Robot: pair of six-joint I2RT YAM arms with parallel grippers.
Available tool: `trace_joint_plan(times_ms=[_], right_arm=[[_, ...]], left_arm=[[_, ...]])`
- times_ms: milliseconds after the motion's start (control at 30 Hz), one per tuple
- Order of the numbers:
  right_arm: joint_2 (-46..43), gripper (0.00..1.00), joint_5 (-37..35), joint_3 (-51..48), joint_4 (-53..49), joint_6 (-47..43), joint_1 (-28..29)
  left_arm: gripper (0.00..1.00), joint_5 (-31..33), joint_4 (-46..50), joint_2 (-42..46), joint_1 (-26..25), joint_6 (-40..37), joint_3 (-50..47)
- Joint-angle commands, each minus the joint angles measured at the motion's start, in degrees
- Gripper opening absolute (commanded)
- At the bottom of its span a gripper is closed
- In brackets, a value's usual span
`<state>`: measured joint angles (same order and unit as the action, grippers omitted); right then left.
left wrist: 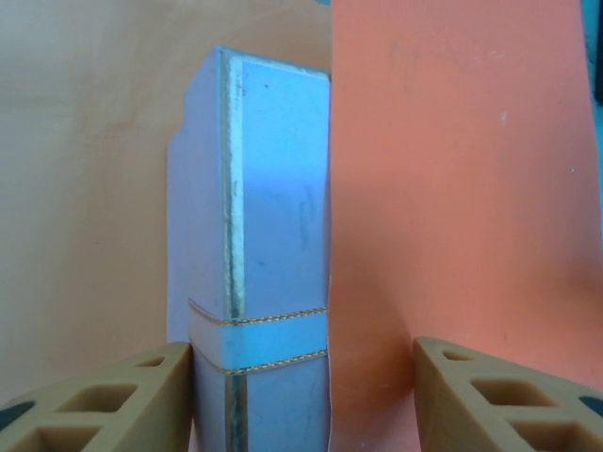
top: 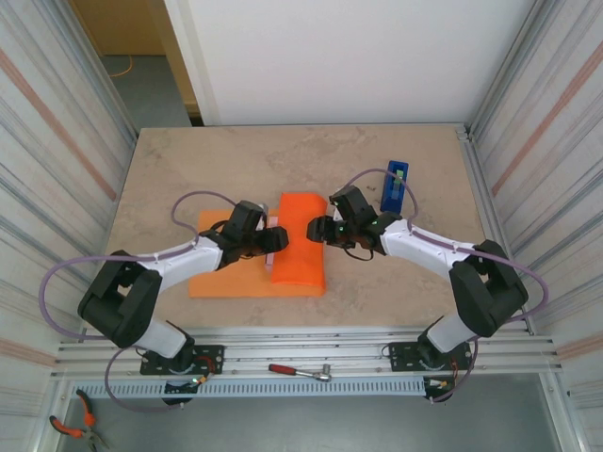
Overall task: Wrap the gift box in paper
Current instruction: First fold the wrapping paper around the gift box.
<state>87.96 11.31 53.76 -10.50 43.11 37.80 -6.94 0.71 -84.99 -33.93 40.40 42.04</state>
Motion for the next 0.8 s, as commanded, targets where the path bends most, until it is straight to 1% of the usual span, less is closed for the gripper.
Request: trace_joint_plan(times_ms=[0, 200, 400, 500, 533, 600, 767], right_arm=[[1.6, 0.59, -1.5, 0.0, -0.4, 1.4, -0.1], [5.0, 0.59, -2.5, 2.3, -1.8, 0.3, -0.1], [0.2, 0.59, -5.8, 3.0, -4.1, -0.8, 0.3], [-0.1, 0.56, -4.9, 4.4, -5.0, -2.1, 0.8], [0.5, 0.54, -3.9, 5.1, -5.0, -2.5, 1.0], [2.2, 0.46, -2.1, 6.3, -4.5, -2.9, 1.7], [7.1, 0.21, 0.4, 8.7, -2.7, -3.3, 4.7]], left_arm=[[0.55, 4.2, 3.8, -0.1, -1.1, 3.3, -2.8], [0.51, 5.6, 3.0, -0.3, -1.4, 4.4, -3.4], [0.51, 5.3, 2.2, -0.7, -1.4, 3.6, -3.6], [0.51, 4.7, 2.0, -1.1, -1.4, 2.6, -3.5], [0.51, 4.5, 1.6, -1.2, -1.4, 2.1, -3.5], [0.51, 4.1, 1.7, -1.5, -1.4, 1.3, -3.2], [0.51, 2.5, 2.0, -2.0, -1.5, -1.3, -2.2]])
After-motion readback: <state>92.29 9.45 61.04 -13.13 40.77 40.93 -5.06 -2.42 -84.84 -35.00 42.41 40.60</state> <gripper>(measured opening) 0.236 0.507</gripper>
